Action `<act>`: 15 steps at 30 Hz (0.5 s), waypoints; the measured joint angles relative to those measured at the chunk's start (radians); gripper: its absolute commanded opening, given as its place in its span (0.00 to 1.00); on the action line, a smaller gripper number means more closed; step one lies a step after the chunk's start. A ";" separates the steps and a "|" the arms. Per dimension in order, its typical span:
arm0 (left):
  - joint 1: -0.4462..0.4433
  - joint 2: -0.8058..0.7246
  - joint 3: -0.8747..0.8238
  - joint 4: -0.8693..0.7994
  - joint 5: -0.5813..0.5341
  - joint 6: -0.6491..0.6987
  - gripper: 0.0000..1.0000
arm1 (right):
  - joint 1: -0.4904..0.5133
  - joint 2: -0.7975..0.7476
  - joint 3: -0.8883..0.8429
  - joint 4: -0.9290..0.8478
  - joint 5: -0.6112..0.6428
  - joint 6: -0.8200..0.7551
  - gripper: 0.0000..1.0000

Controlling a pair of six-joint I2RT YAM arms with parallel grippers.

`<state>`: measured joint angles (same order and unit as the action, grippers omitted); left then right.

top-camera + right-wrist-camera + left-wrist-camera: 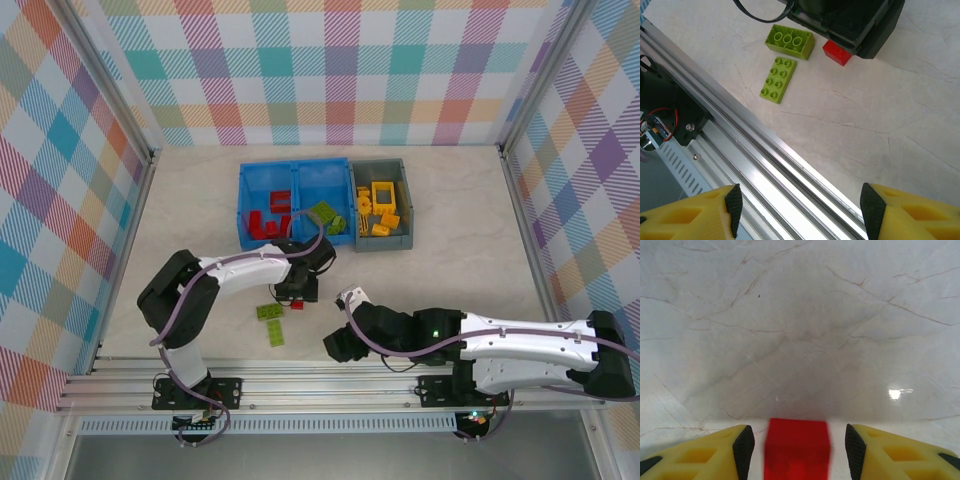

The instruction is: Sort the legos into containers by color

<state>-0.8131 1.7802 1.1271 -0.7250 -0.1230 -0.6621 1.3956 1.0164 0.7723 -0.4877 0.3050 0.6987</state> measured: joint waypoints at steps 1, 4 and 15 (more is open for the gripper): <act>0.000 0.006 0.000 0.001 0.000 -0.002 0.51 | 0.000 -0.001 0.000 0.000 0.003 0.001 0.66; 0.000 0.011 0.000 0.005 0.000 -0.003 0.49 | 0.000 -0.005 0.000 0.001 0.011 0.003 0.66; -0.017 0.012 0.000 0.021 0.002 -0.013 0.40 | 0.000 -0.006 0.000 0.001 0.028 0.028 0.67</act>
<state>-0.8303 1.7924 1.1271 -0.7040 -0.1207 -0.6746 1.3956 1.0103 0.7723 -0.4870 0.3328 0.7265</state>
